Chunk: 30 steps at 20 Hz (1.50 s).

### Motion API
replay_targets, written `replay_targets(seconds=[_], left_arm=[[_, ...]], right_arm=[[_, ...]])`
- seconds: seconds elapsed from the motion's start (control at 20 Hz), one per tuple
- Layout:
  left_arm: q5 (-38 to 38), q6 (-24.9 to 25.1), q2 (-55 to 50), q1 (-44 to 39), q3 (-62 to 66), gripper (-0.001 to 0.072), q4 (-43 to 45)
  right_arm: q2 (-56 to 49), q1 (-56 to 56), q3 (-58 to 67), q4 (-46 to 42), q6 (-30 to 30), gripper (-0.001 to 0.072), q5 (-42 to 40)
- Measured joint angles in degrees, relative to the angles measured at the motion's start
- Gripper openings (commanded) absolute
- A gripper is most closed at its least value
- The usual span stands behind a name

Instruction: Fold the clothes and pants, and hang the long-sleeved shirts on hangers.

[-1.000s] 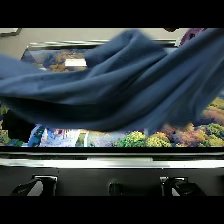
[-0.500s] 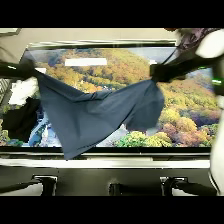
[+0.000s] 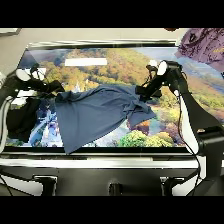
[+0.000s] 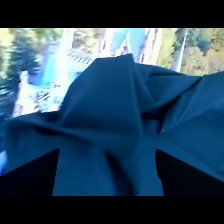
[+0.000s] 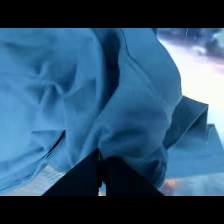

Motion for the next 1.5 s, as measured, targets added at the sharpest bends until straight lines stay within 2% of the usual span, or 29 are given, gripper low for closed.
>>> replay_targets(seconds=[0.1, 0.25, 0.45, 0.6, 0.85, 1.25, 1.3, 1.4, 1.45, 1.5], left_arm=[[-4.2, 2.6, 4.5, 3.2, -3.2, 0.0669, 1.2], [-6.7, 3.1, 16.6, 9.8, -17.5, 0.0669, 2.6], [-5.9, 5.8, 35.7, 16.9, -44.3, 0.0669, -6.3], [-4.5, 7.6, 45.2, 18.9, -60.0, 0.0669, -13.3], [-1.8, 10.6, 49.8, 19.9, -72.9, 0.0659, -18.8], [0.6, 16.3, 46.1, 20.0, -76.5, 0.0658, -26.3], [0.8, 17.1, 45.0, 19.7, -76.6, 0.0628, -27.4], [1.3, 18.2, 42.8, 18.5, -76.7, 0.0494, -28.7], [1.7, 18.6, 41.7, 17.7, -76.7, 0.0486, -29.1], [2.0, 18.9, 40.6, 16.6, -76.7, 0.0389, -29.9]], right_arm=[[0.0, 0.0, 0.0, -0.7, 0.0, 0.0026, -0.2], [0.7, 0.0, 0.0, -1.5, 0.0, 0.0026, -0.3], [1.2, 0.0, 0.0, -1.9, 0.2, 0.0026, 0.0], [1.4, 0.0, 0.0, -2.0, 0.2, 0.0026, 1.3], [1.5, 0.0, 0.0, -2.1, 0.2, 0.0026, 3.5], [1.6, 0.0, 0.0, -1.7, 0.2, 0.0026, 5.4], [1.6, 0.0, 0.0, -1.7, 0.2, 0.0026, 5.5], [1.6, 0.0, 0.0, -1.4, 0.2, 0.0026, 5.7], [1.7, 0.0, 0.0, -1.4, 0.2, 0.0026, 5.9], [1.8, 0.0, 0.0, -1.4, 0.2, 0.0026, 5.9]])
